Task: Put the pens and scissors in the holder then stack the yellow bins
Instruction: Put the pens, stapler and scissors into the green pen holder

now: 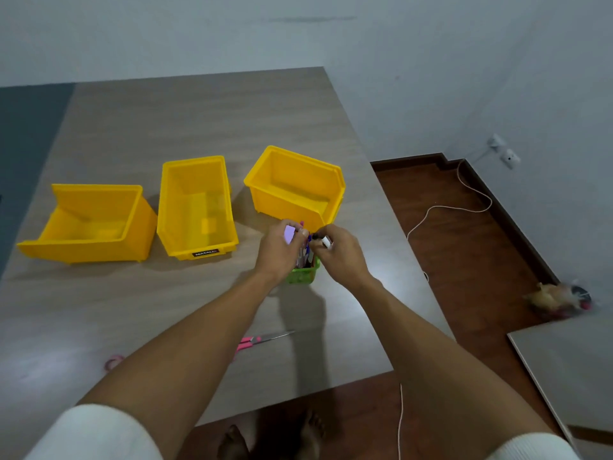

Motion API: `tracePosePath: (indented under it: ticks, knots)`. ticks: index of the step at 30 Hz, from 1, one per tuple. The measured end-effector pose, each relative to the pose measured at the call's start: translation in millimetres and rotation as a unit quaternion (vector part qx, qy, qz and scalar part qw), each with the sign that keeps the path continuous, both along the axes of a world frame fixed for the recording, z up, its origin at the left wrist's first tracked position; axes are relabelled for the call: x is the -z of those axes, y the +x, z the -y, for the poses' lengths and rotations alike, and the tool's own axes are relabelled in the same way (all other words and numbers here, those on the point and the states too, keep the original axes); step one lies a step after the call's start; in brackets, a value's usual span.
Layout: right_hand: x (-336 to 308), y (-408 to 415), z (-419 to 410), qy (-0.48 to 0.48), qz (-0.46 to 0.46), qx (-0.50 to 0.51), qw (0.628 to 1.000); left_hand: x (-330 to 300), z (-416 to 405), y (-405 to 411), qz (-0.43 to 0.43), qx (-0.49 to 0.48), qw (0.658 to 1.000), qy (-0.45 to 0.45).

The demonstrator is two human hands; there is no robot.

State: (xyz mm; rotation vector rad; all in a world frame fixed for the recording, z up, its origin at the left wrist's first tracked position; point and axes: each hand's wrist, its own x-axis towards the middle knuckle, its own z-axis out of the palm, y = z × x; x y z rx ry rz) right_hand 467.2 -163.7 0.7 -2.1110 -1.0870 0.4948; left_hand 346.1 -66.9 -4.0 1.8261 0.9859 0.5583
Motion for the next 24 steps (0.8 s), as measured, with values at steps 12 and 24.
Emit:
tracePosePath:
  ticks: [12, 24]
  knots:
    - [-28, 13, -6, 0.096, -0.109, 0.038, 0.989, -43, -11, -2, 0.039, -0.085, 0.995, -0.039]
    - [-7, 6, 3, 0.103, -0.062, -0.025, 0.992, -28, 14, -17, 0.052, -0.096, 0.994, -0.031]
